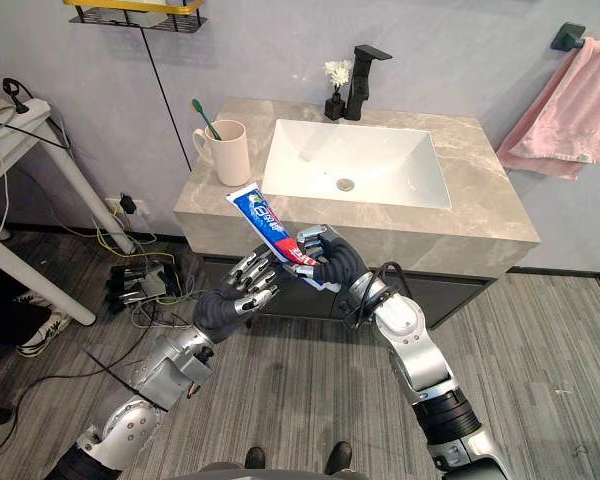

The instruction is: Organize washtable

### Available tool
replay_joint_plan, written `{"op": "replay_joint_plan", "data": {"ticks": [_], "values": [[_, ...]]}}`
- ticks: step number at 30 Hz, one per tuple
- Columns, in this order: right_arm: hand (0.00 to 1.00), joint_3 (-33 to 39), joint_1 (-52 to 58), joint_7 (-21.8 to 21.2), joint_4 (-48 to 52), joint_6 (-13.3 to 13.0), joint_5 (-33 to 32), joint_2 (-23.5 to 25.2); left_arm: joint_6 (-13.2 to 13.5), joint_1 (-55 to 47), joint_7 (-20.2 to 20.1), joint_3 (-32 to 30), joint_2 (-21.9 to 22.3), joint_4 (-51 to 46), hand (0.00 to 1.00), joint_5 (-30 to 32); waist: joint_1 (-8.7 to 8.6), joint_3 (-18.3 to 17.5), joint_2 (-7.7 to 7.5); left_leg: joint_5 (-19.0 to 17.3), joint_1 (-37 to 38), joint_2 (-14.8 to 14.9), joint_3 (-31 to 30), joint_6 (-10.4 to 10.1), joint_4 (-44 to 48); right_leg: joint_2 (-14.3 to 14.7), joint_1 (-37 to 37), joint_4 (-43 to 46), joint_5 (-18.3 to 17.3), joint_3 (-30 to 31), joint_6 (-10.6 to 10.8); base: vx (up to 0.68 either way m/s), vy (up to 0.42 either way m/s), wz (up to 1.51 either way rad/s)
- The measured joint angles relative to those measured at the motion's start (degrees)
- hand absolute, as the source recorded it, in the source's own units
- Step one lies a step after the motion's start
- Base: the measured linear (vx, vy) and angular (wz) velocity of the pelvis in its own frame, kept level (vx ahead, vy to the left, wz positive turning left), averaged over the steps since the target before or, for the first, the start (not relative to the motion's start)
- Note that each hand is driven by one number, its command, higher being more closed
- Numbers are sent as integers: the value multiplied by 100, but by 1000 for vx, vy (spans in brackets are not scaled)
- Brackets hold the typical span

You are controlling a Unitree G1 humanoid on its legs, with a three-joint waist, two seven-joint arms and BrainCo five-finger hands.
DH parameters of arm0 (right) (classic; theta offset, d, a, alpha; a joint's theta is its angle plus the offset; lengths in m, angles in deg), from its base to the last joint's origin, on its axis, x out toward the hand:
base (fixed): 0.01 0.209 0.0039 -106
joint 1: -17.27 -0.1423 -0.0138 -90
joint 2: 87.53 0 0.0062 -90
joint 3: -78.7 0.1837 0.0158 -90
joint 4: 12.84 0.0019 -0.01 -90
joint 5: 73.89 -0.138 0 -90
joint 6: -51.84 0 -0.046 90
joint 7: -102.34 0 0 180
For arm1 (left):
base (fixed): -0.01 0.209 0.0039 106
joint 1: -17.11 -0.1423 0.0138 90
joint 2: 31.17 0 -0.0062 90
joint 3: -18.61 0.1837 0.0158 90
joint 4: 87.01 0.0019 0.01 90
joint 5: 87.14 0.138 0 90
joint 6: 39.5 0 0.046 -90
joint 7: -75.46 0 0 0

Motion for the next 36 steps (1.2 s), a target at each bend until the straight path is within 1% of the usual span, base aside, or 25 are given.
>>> {"op": "replay_joint_plan", "data": {"ticks": [4,7,10,15,21,26,29,31,32,36], "values": [[100,-52,124,-119,199,8,-26,146,-7,104,64,136,87,12,0,6,-12,-1,-2,-1,10,0,16,0,-6,-1,0,0,0,13,1,0,0,-1],[100,-269,134,-236,238,14,-186,161,-2,162,166,122,169,38,0,12,-11,-2,-3,-1,20,5,37,0,-8,2,0,0,0,47,1,0,0,-3],[100,-278,191,-252,238,63,-225,240,-4,235,166,138,182,74,0,25,-7,-2,-3,-2,26,6,65,-2,-10,0,0,0,1,78,1,0,0,0],[100,-272,235,-251,238,74,-289,241,-2,398,152,151,179,77,0,69,-9,-5,-8,-3,47,7,130,-1,-13,-2,-5,0,10,140,14,-4,27,-5],[100,-259,251,-249,238,72,-287,213,-13,499,158,153,163,99,0,222,-55,-7,-11,-3,49,12,152,-1,-17,1,-21,0,14,158,18,-4,11,-2],[100,-231,330,-249,237,51,-266,175,-185,569,114,102,113,102,0,239,-56,-7,-11,-3,50,13,200,-1,-22,1,-43,0,25,170,25,-3,25,-4],[100,-232,354,-264,230,31,-215,171,-226,586,104,41,48,102,0,235,-92,-7,-11,-3,53,15,215,-1,-23,1,-45,0,28,178,24,-2,10,-1],[100,-279,476,-389,224,16,-162,99,-223,597,123,-287,104,114,0,232,-120,-7,-11,-3,55,17,218,-1,-24,1,-45,0,29,179,24,0,0,0],[100,-336,559,-386,223,4,-165,142,-229,615,74,-361,41,132,0,235,-130,-7,-11,-3,57,22,224,-1,-26,5,-45,0,29,182,23,0,0,0],[100,-357,584,-387,222,-22,-154,144,-232,614,-10,-369,-34,137,0,233,-137,-7,-10,-3,88,24,267,-1,-47,5,-44,0,31,217,21,-6,23,-5]]}}
